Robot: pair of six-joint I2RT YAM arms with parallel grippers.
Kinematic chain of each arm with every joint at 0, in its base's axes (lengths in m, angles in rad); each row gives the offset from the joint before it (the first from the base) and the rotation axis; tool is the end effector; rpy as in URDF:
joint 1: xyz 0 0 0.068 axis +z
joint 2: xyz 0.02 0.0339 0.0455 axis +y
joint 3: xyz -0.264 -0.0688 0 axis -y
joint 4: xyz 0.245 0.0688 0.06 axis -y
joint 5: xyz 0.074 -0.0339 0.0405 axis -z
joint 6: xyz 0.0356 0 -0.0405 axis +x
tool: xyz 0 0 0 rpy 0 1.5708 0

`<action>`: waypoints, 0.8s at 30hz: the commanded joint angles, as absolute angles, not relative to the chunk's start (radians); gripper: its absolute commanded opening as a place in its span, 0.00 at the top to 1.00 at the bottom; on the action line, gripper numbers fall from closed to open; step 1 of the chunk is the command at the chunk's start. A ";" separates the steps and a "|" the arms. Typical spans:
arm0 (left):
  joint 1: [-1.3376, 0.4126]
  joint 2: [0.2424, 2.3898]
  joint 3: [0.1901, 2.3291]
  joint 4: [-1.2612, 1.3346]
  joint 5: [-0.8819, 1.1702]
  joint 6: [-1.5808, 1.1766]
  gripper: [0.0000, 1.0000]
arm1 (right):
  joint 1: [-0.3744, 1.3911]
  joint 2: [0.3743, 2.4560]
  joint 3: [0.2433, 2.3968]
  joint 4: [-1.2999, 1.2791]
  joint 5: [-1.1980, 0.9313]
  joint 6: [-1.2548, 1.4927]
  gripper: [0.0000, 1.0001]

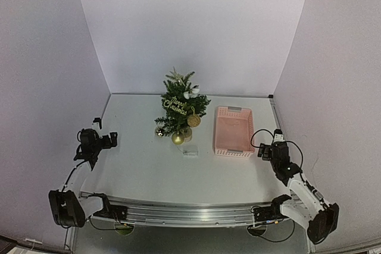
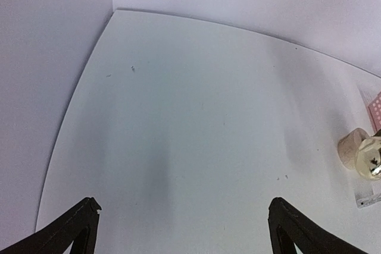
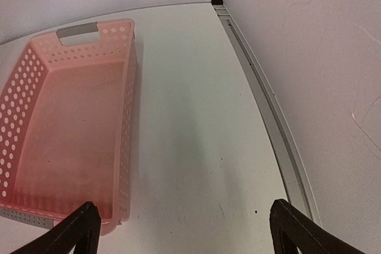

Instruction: Decorate the small christmas tree

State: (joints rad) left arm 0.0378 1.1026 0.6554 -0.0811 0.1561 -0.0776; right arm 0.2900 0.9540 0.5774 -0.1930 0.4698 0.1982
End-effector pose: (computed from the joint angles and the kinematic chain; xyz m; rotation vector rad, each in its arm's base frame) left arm 0.2420 0.0036 0.2422 -0.0269 2.0974 -0.1878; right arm 0.2022 0.0435 0.2375 0.1750 2.0716 -0.2061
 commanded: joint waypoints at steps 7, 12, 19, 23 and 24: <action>0.152 0.818 0.458 -0.155 0.297 -0.029 0.00 | 0.282 0.517 0.294 -0.063 0.415 0.214 0.02; 0.180 0.761 0.410 -0.157 0.266 -0.055 0.00 | 0.282 0.380 0.248 -0.068 0.455 0.210 0.02; 0.180 0.694 0.337 -0.107 0.182 -0.097 0.00 | 0.282 0.379 0.227 -0.081 0.502 0.184 0.02; 0.180 0.672 0.321 -0.101 0.204 -0.098 0.00 | 0.281 0.384 0.229 -0.081 0.493 0.180 0.02; 0.181 0.668 0.318 -0.100 0.198 -0.105 0.00 | 0.282 0.383 0.229 -0.081 0.492 0.179 0.02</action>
